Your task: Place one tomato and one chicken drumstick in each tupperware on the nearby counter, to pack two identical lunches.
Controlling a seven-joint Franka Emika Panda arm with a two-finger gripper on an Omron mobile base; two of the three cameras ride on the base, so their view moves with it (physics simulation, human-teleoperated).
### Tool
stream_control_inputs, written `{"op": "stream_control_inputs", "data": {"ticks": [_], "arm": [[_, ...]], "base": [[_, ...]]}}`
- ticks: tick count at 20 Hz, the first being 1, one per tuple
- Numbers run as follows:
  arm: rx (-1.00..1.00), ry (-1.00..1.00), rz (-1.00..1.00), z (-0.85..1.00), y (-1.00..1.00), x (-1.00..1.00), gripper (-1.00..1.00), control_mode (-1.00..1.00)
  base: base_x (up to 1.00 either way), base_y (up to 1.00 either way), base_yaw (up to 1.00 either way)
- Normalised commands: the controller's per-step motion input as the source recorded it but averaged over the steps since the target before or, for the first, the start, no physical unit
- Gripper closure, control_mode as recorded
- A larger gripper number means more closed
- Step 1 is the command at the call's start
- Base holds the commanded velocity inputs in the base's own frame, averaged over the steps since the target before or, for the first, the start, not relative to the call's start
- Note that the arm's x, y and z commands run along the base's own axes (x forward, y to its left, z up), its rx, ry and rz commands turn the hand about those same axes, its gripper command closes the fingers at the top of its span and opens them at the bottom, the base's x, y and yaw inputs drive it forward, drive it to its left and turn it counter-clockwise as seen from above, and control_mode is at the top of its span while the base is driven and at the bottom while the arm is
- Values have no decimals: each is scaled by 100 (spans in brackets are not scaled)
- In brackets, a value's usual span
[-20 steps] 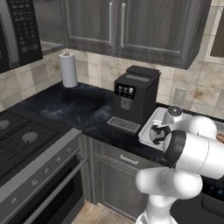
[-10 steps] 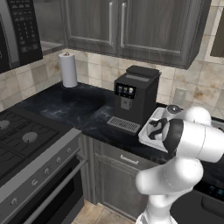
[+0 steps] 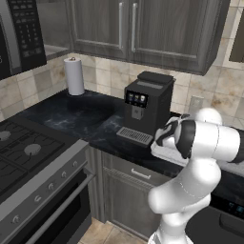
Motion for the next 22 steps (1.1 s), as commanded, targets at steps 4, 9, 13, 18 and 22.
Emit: {"op": "stream_control_inputs", "data": {"ticks": [4, 9, 13, 18, 22], "arm": [[4, 2, 3, -50, 1, 0, -100, -100], [3, 3, 2, -51, 0, 0, -100, -100], [2, 17, 0, -7, 0, 1, -100, -100], [0, 31, -1, 53, 0, -5, -100, -100], [0, 30, 0, 67, 0, -8, -100, -100]], "base": [[0, 0, 0], [0, 0, 0], [0, 0, 0], [0, 0, 0], [0, 0, 0]]}}
